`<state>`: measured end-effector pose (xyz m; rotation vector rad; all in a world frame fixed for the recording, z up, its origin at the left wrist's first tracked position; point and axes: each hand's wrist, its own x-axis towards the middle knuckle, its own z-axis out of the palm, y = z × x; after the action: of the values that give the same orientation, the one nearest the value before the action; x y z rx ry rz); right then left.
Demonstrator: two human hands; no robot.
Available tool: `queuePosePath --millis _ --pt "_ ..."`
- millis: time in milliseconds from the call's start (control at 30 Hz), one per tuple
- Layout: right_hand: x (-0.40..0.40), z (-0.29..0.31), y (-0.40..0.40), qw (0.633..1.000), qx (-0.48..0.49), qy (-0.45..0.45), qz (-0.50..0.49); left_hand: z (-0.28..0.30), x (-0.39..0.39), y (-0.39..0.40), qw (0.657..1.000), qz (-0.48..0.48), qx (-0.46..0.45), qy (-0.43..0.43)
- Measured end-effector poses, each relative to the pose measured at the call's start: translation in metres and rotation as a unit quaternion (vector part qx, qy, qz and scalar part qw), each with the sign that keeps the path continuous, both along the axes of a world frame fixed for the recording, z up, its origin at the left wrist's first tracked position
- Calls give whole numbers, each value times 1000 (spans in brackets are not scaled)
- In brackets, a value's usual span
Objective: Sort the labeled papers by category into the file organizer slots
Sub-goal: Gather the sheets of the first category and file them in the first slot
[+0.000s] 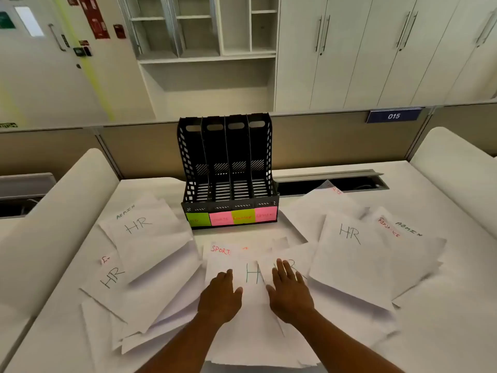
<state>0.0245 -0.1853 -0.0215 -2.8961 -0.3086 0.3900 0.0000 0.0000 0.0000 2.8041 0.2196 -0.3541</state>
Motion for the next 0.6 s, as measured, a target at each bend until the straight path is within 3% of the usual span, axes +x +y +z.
queuePosePath --millis 200,600 --pt "-21 -17 -2 997 -42 68 4 -8 -8 -11 995 67 -48 52" --pt "-32 -15 -1 995 22 89 -49 -15 -14 -14 955 212 -199 51"
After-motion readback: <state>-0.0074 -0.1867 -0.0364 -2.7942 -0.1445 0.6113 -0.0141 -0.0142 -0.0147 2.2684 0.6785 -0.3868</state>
